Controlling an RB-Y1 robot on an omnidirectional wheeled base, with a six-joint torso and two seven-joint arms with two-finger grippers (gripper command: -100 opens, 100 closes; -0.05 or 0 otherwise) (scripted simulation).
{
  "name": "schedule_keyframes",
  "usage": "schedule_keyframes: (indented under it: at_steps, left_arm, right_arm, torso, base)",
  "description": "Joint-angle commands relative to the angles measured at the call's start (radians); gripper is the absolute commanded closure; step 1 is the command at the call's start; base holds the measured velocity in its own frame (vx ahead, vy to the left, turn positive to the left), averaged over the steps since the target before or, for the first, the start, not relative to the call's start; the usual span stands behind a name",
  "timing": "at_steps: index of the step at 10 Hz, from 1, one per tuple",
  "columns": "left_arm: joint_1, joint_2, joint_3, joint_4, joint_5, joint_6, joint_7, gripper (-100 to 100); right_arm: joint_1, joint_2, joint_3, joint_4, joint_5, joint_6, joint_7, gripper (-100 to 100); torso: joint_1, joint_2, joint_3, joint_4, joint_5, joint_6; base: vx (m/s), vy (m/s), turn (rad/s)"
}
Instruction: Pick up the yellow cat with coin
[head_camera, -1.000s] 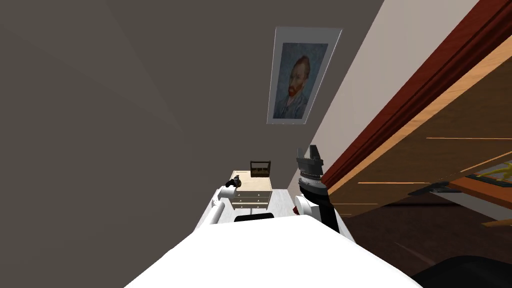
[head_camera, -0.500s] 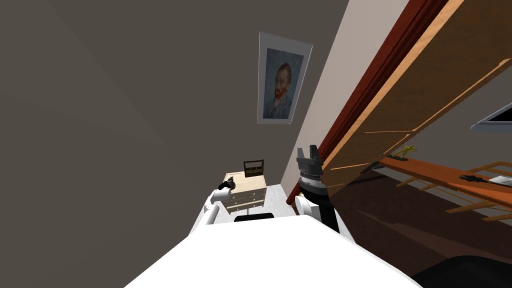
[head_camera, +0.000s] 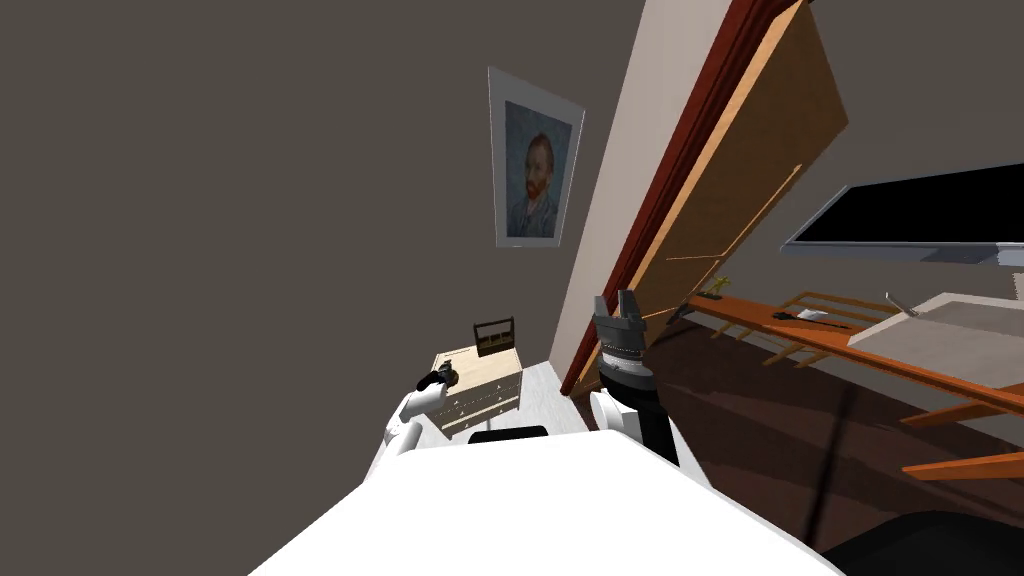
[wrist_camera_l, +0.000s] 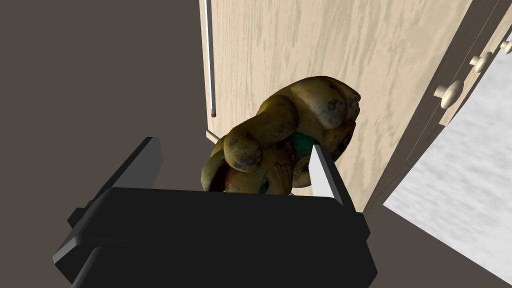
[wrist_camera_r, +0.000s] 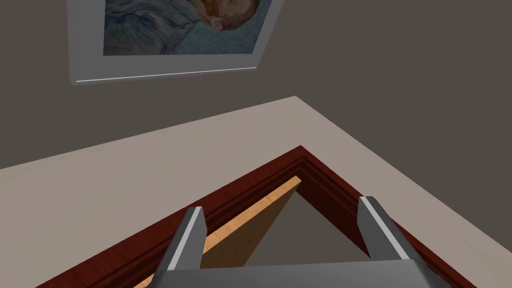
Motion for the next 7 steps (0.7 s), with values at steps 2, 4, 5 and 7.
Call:
schedule_keyframes:
  at_steps: [2,4,5,7]
  left_arm:
    - [0.043,0.008,0.081,-0.029,0.017,-0.005,-0.020,-100]
    - [0.039,0.012,0.086,-0.023,0.022,-0.009,-0.020,-100]
    - [0.041,0.012,0.089,-0.028,0.022,-0.005,-0.020,100]
    - [0.041,0.012,0.088,-0.027,0.021,-0.004,-0.020,100]
  right_arm:
    - [0.000,0.000,0.000,0.000,0.000,0.000,0.000,0]
    - [0.000,0.000,0.000,0.000,0.000,0.000,0.000,0]
    - [0.000,0.000,0.000,0.000,0.000,0.000,0.000,0]
    - [0.000,0.000,0.000,0.000,0.000,0.000,0.000,0]
  torso:
    - [-0.001,0.000,0.000,0.000,0.000,0.001]
    - [0.000,0.000,0.000,0.000,0.000,0.000]
    - [0.000,0.000,0.000,0.000,0.000,0.000]
    - [0.000,-0.001,0.000,0.000,0.000,0.000]
  base:
    - [-0.022,-0.016,-0.374]
    - [-0.016,-0.004,-0.116]
    - [-0.006,-0.002,0.008]
    - [0.000,0.000,0.000]
